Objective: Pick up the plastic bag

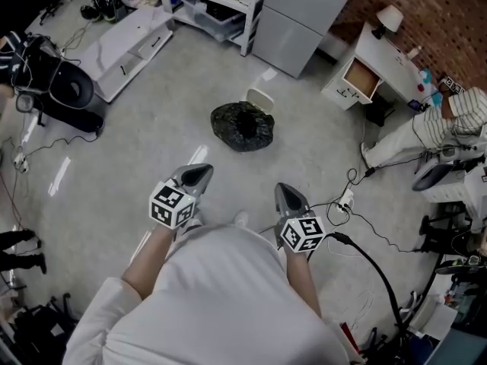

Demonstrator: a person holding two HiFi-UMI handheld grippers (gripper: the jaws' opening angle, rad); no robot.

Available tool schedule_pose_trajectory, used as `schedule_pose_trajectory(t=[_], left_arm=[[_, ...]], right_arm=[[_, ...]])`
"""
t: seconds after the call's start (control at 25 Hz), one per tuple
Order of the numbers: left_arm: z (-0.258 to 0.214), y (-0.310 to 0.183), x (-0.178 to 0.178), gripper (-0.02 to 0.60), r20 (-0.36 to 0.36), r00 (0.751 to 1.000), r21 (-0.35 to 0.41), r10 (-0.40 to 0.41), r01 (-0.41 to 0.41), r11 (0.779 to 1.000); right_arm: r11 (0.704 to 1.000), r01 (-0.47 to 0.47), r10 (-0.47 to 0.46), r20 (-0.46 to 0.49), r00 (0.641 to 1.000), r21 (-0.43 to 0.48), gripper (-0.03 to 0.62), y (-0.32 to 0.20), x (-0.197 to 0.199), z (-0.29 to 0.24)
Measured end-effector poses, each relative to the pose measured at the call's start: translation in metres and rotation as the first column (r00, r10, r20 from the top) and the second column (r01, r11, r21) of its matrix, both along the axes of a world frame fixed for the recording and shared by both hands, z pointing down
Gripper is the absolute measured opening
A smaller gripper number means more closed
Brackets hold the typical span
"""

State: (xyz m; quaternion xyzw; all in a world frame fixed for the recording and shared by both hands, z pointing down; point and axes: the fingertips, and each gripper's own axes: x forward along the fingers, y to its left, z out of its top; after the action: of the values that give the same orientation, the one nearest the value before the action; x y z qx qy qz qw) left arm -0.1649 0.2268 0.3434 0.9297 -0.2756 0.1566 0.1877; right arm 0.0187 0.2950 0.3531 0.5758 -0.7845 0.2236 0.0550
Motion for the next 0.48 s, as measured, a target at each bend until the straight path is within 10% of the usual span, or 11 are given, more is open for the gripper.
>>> schedule_pose_trajectory(t=[0.48], left_arm=[[0.009,0.012,0.031,0.003,0.015,0.999,-0.022,-0.046,0.046,0.999]], right_arm=[[0.997,0.075,-0.075,-0.010,0.997,-0.015,0.002,0.007,0.027,0.008]])
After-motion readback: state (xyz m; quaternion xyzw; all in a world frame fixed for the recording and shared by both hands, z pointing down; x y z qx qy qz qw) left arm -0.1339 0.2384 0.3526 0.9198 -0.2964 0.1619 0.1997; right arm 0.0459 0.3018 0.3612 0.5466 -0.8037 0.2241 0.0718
